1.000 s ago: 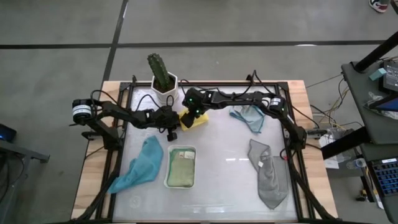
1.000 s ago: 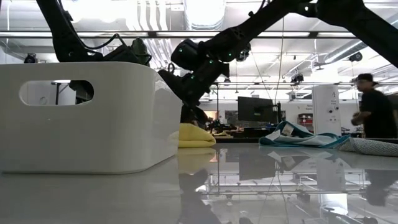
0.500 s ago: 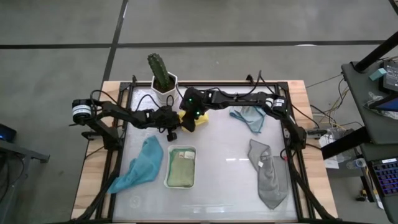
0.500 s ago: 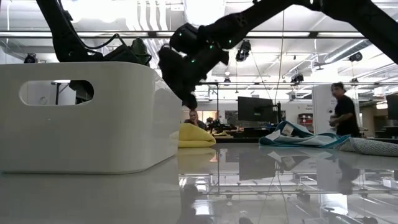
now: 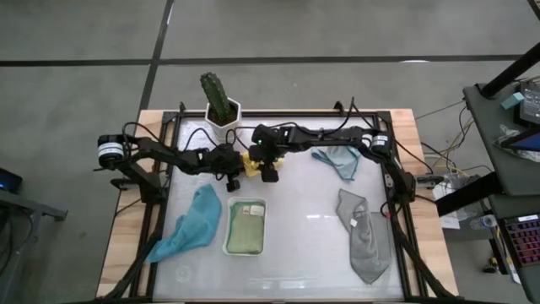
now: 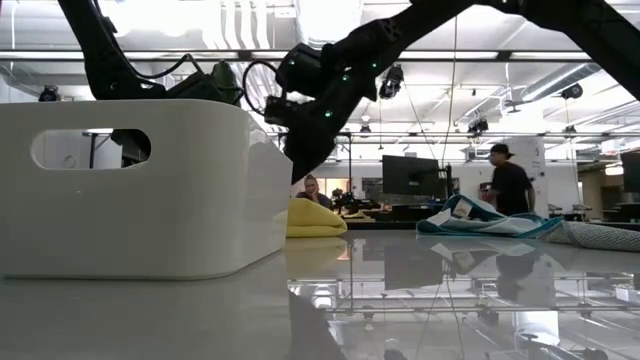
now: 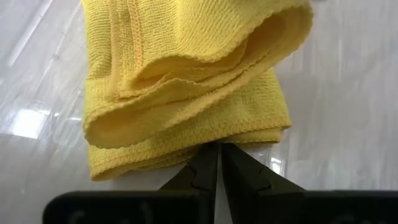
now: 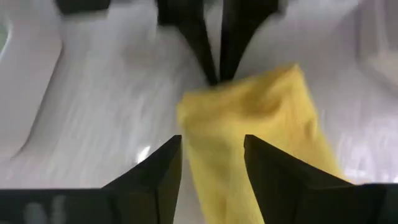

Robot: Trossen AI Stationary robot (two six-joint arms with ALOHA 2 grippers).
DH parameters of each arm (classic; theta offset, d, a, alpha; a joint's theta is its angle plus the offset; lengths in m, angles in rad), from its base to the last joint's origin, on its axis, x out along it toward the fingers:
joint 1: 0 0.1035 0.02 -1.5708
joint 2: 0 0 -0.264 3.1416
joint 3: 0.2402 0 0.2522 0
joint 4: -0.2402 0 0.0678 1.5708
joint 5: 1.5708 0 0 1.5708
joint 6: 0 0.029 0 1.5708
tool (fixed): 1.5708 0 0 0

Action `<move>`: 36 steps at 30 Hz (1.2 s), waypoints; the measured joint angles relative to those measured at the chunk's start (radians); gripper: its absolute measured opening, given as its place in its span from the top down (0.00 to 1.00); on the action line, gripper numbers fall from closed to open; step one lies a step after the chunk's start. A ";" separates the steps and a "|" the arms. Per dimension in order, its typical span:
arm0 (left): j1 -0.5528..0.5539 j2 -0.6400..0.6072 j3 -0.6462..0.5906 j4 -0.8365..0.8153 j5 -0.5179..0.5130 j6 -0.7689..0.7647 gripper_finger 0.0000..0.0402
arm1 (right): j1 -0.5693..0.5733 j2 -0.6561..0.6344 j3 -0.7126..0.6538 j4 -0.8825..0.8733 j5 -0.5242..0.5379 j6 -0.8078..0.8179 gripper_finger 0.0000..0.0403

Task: Fold microfiber towels
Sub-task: Fold the yellow microfiber towel

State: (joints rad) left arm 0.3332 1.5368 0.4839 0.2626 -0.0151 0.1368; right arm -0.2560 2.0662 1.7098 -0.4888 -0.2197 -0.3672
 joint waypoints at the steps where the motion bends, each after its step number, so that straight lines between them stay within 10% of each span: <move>1: 0.000 0.000 0.000 0.000 0.000 0.000 0.98 | 0.002 0.001 -0.007 0.026 0.009 -0.001 0.61; 13: 0.000 0.000 0.000 0.000 0.000 0.000 0.98 | 0.009 0.004 -0.062 0.106 0.011 -0.008 0.96; 36: 0.000 -0.002 -0.002 0.003 0.002 -0.001 0.98 | 0.055 0.064 -0.065 0.254 0.011 0.173 0.98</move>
State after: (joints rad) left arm 0.3328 1.5352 0.4824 0.2658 -0.0132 0.1360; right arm -0.2006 2.1304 1.6444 -0.2344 -0.2089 -0.1939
